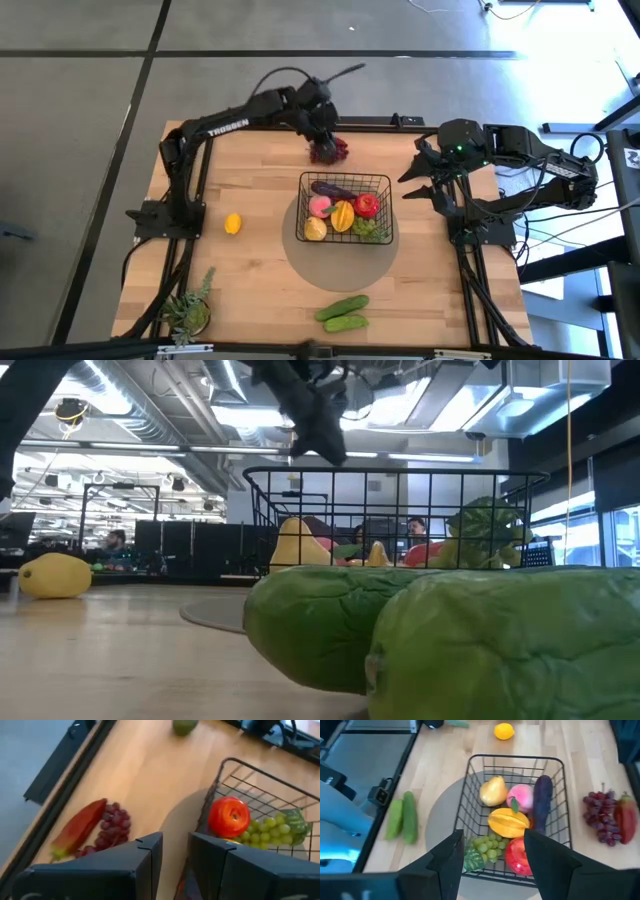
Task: Build produce basket
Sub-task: Put the red grapes into the black wire basket
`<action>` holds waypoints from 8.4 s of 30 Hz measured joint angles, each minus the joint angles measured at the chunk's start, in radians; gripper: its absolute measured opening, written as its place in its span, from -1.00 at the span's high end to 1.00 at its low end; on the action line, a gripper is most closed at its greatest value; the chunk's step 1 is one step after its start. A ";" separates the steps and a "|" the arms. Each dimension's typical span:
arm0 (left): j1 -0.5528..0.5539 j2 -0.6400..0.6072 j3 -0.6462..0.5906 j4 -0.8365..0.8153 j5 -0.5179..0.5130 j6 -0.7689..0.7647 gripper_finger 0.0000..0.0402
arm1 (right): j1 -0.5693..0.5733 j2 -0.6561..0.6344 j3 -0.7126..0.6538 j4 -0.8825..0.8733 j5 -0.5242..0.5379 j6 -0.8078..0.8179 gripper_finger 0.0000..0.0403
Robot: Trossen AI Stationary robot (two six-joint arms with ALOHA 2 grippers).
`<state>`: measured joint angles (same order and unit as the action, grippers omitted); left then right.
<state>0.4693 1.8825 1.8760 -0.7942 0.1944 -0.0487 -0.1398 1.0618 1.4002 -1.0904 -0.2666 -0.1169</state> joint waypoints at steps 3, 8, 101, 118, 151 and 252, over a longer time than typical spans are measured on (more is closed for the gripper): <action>0.039 0.000 0.016 -0.068 0.001 0.005 0.60 | 0.000 0.000 0.000 0.000 0.035 0.000 0.01; 0.099 0.000 0.023 -0.175 -0.001 0.085 0.60 | 0.000 0.000 0.000 -0.005 0.037 0.000 0.01; 0.231 0.071 -0.563 0.474 0.046 0.819 0.60 | -0.001 0.001 0.000 0.102 0.380 0.191 0.01; 0.185 0.082 -0.562 0.474 -0.024 0.847 0.97 | -0.001 0.001 0.000 0.104 0.380 0.192 0.01; 0.177 0.082 -0.112 0.089 -0.089 0.766 1.00 | 0.000 0.001 0.000 0.124 0.380 0.190 0.01; -0.465 0.373 0.429 -0.161 -0.115 0.514 0.66 | 0.000 0.000 0.000 -0.026 0.045 -0.050 0.01</action>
<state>0.0045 2.2555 2.3047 -0.9554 0.0792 0.4656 -0.1402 1.0622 1.4006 -1.1167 -0.2218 -0.1665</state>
